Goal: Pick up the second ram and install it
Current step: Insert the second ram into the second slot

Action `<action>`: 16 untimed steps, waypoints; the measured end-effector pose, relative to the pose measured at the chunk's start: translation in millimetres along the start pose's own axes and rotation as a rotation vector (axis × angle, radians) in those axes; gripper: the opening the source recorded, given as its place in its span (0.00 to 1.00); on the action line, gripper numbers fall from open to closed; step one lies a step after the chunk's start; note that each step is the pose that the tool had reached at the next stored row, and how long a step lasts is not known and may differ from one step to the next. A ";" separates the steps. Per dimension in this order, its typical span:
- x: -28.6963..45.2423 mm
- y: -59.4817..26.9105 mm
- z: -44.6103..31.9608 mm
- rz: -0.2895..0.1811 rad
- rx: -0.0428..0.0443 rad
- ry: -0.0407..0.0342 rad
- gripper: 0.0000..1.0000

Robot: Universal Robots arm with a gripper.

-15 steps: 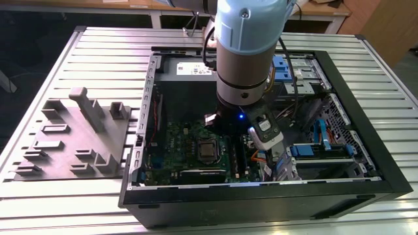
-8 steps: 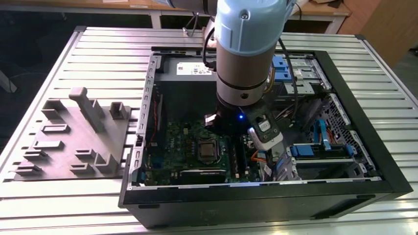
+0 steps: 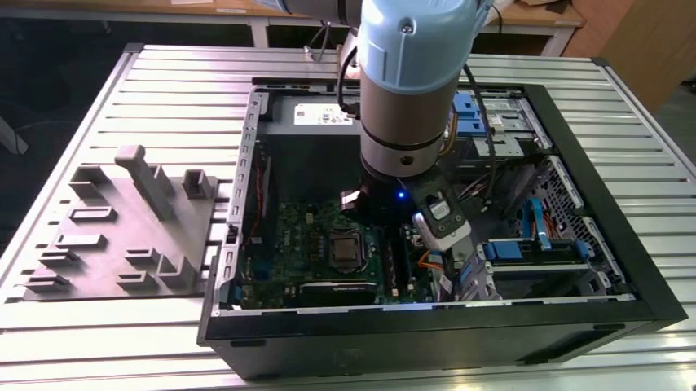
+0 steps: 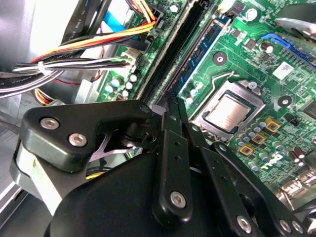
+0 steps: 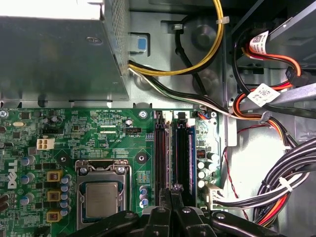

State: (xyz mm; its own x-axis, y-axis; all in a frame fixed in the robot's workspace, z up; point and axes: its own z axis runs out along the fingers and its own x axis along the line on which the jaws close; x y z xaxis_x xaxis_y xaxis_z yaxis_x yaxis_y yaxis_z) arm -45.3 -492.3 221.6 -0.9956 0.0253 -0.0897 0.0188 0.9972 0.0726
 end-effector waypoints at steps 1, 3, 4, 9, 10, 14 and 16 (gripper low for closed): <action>0.0 0.0 0.0 0.000 0.0000 0.0000 0.11; 0.0 0.0 0.0 0.000 0.0001 0.0000 0.11; 0.0 0.0 0.0 0.000 -0.0005 0.0001 0.11; 0.1 -0.1 0.0 0.001 -0.0067 0.0002 0.11; 0.1 -0.1 0.0 0.001 -0.0087 0.0003 0.11; 0.0 0.0 0.2 0.001 -0.0134 0.0002 0.11; 0.1 -0.1 1.1 0.001 -0.0135 0.0002 0.11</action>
State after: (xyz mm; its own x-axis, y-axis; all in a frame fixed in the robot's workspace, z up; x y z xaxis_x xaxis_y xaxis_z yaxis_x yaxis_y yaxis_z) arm -45.3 -492.3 220.5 -0.9956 0.0265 -0.0894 0.0188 0.9961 0.0861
